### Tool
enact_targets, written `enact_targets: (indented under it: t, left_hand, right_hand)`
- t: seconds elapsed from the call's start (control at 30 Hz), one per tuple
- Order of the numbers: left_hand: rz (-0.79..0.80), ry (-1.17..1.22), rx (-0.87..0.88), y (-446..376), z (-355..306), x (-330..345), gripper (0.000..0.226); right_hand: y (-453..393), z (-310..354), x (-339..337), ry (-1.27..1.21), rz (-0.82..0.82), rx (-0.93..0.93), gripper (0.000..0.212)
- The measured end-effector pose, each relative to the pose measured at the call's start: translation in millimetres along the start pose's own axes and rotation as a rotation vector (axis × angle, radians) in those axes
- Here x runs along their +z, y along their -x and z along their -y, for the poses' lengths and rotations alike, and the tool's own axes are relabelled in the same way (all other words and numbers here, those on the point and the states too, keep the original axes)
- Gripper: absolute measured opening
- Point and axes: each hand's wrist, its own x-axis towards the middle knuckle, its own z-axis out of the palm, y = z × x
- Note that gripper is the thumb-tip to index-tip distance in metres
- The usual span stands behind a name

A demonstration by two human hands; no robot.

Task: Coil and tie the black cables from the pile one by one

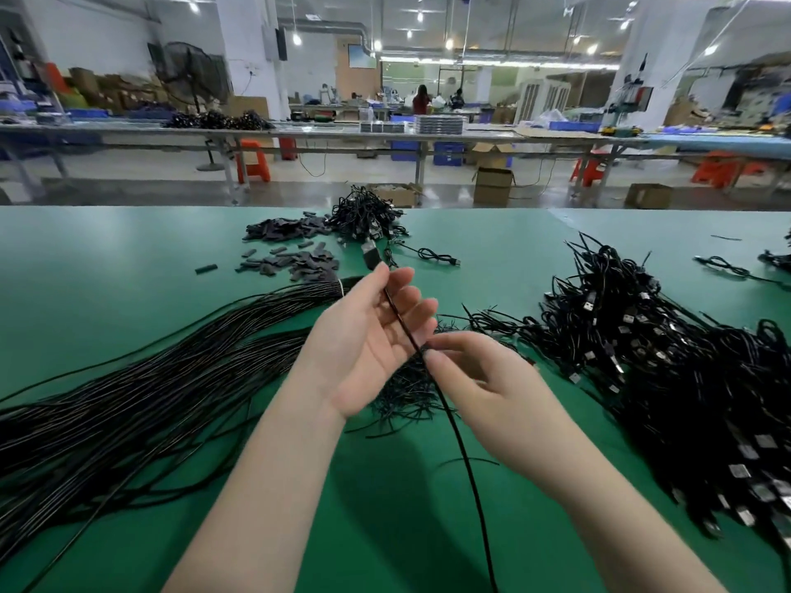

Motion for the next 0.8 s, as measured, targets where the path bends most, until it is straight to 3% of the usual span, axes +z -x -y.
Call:
enact_targets:
  t: [0.1, 0.2, 0.27, 0.4, 0.47, 0.67, 0.8]
  left_hand:
    - [-0.028, -0.099, 0.112, -5, -2, -11, 0.029]
    - [-0.051, -0.146, 0.200, -7, -9, -18, 0.030]
    - [-0.068, -0.173, 0.248, -7, -11, -21, 0.030]
    - [-0.029, -0.163, 0.197, -6, -13, -23, 0.041]
    - [0.004, -0.113, 0.152, -5, -17, -24, 0.048]
    - [0.186, -0.090, -0.003, 8, -28, -18, 0.042]
    - [0.454, -0.295, -0.066, 22, -31, -15, 0.043]
  right_hand:
    - [-23, 6, 14, -0.106, 0.050, 0.044, 0.017]
    - [-32, 2, 17, -0.429, 0.249, 0.163, 0.030]
    - [-34, 2, 20, -0.446, 0.320, 0.128, 0.027]
    - [-43, 1, 22, -0.237, 0.152, -0.073, 0.021]
    - [-45, -4, 21, -0.217, 0.150, -0.122, 0.020]
    - [-40, -14, 25, -0.396, 0.629, -0.069, 0.027]
    - [-41, -26, 17, -0.161, 0.725, 0.065, 0.050]
